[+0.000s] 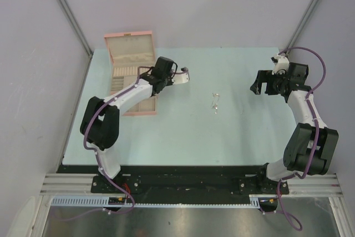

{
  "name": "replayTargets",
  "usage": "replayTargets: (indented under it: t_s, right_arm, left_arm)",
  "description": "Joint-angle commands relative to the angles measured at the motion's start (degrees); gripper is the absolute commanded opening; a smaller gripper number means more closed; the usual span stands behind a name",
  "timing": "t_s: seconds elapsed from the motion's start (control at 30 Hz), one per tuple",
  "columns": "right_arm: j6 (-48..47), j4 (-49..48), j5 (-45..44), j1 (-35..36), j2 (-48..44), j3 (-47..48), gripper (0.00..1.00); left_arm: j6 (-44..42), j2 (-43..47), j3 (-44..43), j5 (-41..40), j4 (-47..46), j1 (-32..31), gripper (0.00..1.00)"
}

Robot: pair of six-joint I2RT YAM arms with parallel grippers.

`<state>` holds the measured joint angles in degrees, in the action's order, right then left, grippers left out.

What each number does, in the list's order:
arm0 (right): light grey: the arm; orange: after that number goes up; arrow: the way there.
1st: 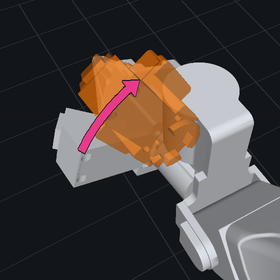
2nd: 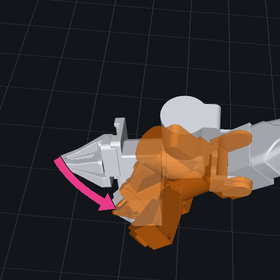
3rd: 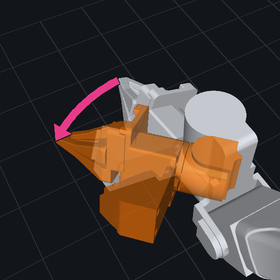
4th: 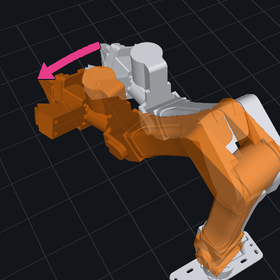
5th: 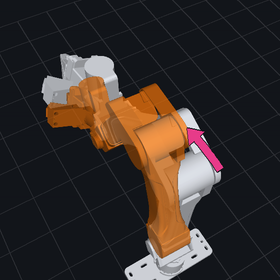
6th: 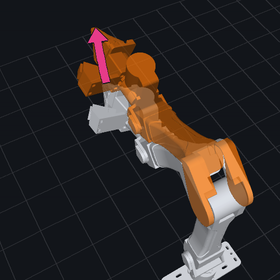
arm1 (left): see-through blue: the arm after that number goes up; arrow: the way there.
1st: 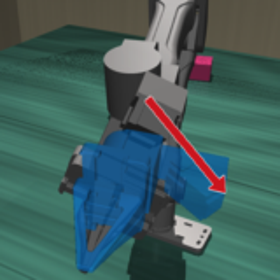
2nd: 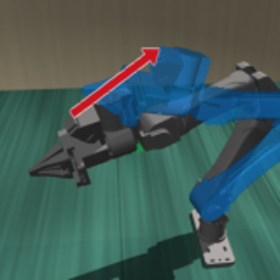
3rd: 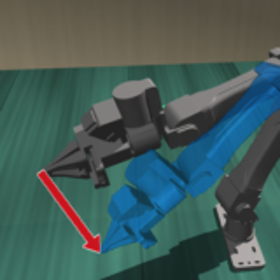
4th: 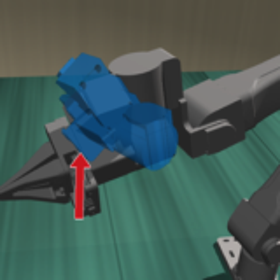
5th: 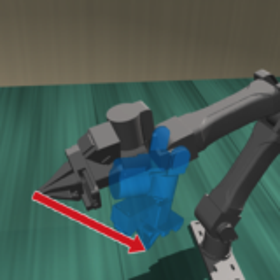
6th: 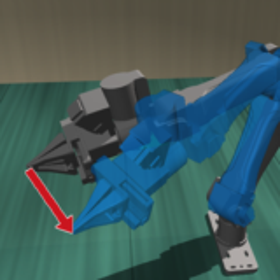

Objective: Organize the mixed jewelry

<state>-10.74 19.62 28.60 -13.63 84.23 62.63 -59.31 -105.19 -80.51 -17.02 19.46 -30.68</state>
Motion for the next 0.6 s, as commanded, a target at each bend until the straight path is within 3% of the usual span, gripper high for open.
replayTargets:
  t_s: [0.0,0.37,0.57]
  right_arm:
    - [0.37,-0.19,1.81,-0.26,-1.17,0.83,1.00]
    - [0.72,-0.11,2.51,-0.26,-1.61,0.83,1.00]
    - [0.72,-0.11,2.43,-0.26,-1.34,0.83,1.00]
  left_arm:
    - [3.41,3.58,0.70,-4.95,-3.99,3.59,0.00]
    - [2.62,2.36,3.61,-8.65,-9.79,12.56,0.00]
    - [2.18,1.13,4.13,-8.30,-11.82,14.15,0.00]
